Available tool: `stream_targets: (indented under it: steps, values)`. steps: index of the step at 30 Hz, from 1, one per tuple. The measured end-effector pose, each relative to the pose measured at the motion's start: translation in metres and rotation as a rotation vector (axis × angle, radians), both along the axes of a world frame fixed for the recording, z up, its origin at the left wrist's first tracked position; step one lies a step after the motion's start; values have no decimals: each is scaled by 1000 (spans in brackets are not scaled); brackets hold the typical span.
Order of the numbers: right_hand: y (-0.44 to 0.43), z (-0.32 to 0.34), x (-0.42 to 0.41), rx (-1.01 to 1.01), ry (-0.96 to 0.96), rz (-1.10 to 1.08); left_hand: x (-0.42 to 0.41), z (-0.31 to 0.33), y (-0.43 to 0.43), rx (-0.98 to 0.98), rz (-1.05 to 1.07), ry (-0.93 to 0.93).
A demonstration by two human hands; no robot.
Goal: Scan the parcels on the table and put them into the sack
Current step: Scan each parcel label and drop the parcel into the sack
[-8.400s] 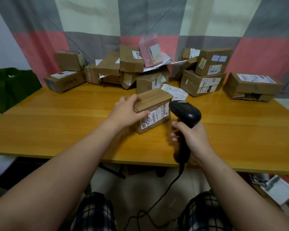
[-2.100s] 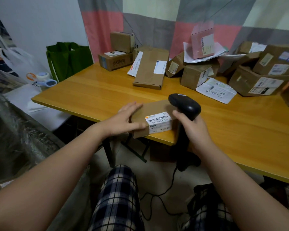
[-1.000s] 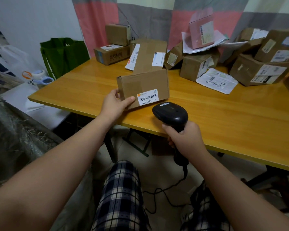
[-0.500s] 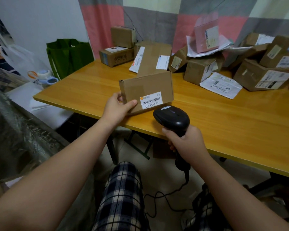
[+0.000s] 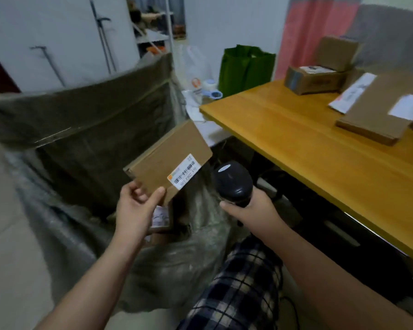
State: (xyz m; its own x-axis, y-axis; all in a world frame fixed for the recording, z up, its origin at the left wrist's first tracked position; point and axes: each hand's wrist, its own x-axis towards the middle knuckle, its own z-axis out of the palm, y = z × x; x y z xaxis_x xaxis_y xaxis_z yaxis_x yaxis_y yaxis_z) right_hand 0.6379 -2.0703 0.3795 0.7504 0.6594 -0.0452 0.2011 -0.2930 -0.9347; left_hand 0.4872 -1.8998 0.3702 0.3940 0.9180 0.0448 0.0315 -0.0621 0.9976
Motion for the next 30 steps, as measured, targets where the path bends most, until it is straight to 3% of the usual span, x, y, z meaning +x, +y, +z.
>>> stream_targets:
  steps: [3, 7, 10, 13, 17, 20, 25, 30]
  values:
    - [38, -24, 6, -108, -8, 65, -22, -23, 28, 15, 96, 121]
    - [69, -55, 31, -329, 313, 212, -26, -50, 57, 54, 119, 316]
    - [86, -81, 46, -433, 195, 113, -17, -62, 69, 40, 30, 424]
    - [99, -97, 53, -396, 61, -9, -9, -68, 77, 50, -14, 482]
    - [117, -105, 48, -185, -30, -108, -2, -72, 83, 64, 125, 395]
    - [128, -106, 48, -111, 5, -72, 15, -64, 86, 0, 191, 271]
    - [132, -120, 40, 36, 124, -183, 42, -52, 83, -159, -145, 202]
    - [126, -117, 34, -70, 10, -317, 25, -53, 77, -228, -148, 103]
